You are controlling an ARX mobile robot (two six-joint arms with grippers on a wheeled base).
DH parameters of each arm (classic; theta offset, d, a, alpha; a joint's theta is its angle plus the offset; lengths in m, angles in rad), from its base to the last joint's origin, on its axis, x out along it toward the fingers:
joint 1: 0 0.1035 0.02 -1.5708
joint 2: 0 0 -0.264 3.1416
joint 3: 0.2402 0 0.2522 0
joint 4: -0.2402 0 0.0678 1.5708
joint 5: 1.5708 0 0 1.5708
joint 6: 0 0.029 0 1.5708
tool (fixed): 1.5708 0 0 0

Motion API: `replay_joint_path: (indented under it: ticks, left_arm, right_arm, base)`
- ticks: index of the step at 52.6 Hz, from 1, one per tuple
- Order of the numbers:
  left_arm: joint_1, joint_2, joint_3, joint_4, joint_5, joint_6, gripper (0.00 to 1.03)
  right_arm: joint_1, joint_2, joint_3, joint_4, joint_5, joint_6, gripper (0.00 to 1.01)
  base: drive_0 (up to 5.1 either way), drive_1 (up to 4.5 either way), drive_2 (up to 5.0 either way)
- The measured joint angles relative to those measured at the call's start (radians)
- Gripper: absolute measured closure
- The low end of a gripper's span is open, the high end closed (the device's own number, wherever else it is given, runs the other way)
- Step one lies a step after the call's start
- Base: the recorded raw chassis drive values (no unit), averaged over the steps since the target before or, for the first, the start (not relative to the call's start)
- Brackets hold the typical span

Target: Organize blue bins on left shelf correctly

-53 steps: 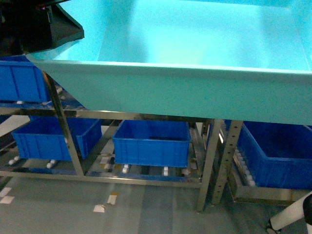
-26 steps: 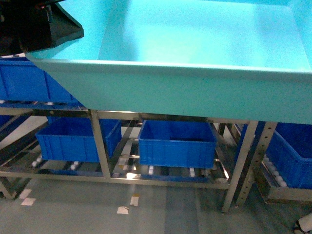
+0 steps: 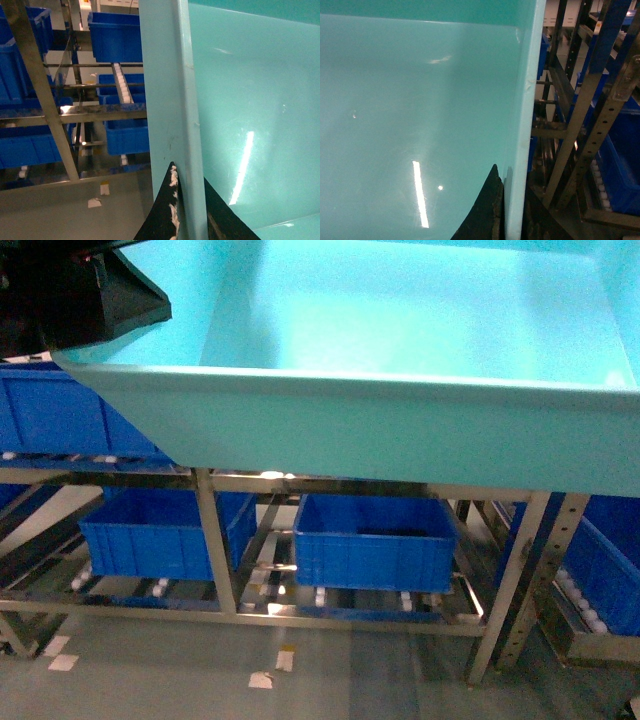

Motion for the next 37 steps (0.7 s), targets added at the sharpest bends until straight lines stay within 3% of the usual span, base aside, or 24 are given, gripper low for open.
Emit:
replay_joint_path:
  ticks: [28, 37]
  left_arm:
    - [-0.001, 0.0, 0.0, 0.003, 0.0, 0.0, 1.01]
    - [-0.001, 0.005, 0.0, -0.002, 0.0, 0.0, 1.01]
  right_arm:
    - [0.0, 0.0, 0.0, 0.005, 0.001, 0.0, 0.99]
    - [-0.001, 0.008, 0.0, 0.001, 0.0, 0.0, 0.99]
  base:
    - [0.1, 4.4, -4.1]
    - [0.0, 0.0, 0.0]
